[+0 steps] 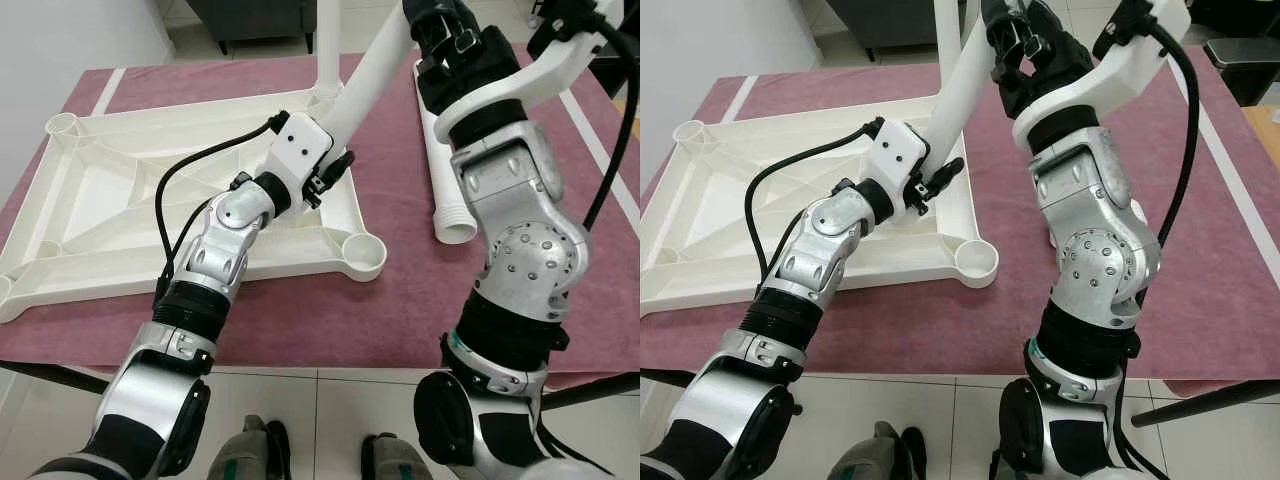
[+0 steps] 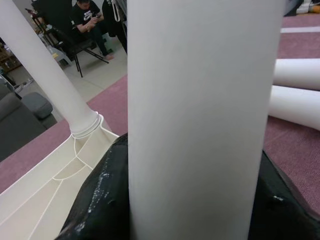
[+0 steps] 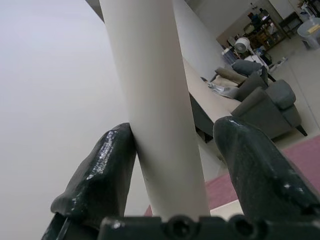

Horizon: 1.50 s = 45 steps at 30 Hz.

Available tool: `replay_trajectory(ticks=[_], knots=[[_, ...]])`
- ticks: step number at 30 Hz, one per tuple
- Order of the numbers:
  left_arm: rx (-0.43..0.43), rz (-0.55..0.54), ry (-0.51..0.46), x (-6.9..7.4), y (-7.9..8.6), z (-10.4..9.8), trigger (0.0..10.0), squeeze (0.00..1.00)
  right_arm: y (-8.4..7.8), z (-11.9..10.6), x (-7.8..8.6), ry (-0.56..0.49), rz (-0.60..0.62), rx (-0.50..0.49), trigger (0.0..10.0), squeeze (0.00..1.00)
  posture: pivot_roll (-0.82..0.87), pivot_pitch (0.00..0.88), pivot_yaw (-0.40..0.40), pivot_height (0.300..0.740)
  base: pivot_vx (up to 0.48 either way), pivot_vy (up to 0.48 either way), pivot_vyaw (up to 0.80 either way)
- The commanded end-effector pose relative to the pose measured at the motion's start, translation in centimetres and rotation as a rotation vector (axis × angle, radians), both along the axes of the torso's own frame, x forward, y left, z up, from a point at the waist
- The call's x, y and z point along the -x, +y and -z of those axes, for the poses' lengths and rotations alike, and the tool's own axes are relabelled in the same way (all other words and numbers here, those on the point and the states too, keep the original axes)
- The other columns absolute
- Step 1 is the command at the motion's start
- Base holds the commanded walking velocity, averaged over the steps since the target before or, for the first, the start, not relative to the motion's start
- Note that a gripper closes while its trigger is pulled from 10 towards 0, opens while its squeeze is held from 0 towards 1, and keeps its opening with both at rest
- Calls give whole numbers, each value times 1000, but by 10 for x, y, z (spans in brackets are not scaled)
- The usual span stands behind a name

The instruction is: Building children table

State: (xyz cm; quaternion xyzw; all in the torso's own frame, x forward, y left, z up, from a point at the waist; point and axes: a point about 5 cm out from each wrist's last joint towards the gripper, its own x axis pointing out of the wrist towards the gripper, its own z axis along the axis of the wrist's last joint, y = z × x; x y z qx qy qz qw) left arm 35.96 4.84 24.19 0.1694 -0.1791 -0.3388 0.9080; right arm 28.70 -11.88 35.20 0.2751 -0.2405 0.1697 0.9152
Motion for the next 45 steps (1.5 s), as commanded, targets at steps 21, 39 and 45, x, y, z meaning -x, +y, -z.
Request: replay_trajectory(ticks=[21, 39, 45], knots=[[-24, -169, -203, -1, 3, -9, 0, 0, 1, 52, -25, 357, 200, -27, 0, 0, -95, 153, 115, 740, 0, 0, 0], [19, 156, -61, 27, -28, 4, 10000, 1000, 20, 40, -13, 171, 48, 200, 0, 0, -95, 153, 117, 740, 0, 0, 0], [33, 372, 41, 43, -25, 5, 10000, 0, 22, 37, -7, 84, -31, 340, 0, 0, -94, 153, 122, 740, 0, 0, 0]])
